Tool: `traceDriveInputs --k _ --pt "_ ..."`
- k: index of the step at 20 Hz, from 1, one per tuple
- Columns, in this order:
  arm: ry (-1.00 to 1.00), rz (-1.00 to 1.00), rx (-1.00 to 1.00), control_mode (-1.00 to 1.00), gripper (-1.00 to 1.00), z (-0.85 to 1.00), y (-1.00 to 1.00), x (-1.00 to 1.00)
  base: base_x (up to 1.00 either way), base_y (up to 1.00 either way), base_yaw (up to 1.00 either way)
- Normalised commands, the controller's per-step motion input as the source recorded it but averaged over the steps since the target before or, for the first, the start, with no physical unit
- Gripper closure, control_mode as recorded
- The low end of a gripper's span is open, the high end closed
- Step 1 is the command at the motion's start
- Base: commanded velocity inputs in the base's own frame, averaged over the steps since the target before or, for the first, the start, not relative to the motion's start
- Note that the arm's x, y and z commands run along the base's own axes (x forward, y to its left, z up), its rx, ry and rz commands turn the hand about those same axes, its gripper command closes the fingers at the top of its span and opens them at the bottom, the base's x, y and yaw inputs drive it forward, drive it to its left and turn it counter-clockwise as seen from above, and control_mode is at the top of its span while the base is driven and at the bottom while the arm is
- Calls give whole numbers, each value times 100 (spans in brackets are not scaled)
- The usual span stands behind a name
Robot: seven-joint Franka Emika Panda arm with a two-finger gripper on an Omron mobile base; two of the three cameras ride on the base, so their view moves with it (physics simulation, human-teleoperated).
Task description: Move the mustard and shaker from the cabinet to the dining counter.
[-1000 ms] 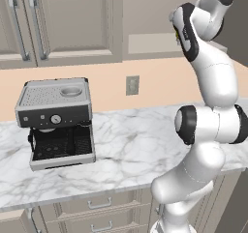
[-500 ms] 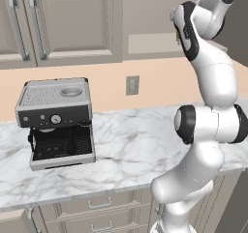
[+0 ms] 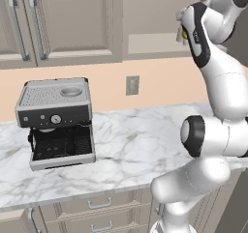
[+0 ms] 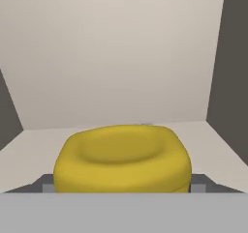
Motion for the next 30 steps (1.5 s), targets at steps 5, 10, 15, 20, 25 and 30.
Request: traceDriveInputs --k 5,10,15,20,25,30 --pt "0 0 -2 -100 100 0 50 -96 0 0 0" --pt "1 0 -2 -100 100 0 83 -80 0 0 0" --pt "2 0 -2 -100 100 0 93 -72 0 0 0" --pt "3 0 0 -100 100 0 46 -85 0 0 0" --pt "1 0 0 -100 100 -2 6 -99 0 0 0" --pt "4 0 1 -100 100 -9 -8 -72 0 0 0"
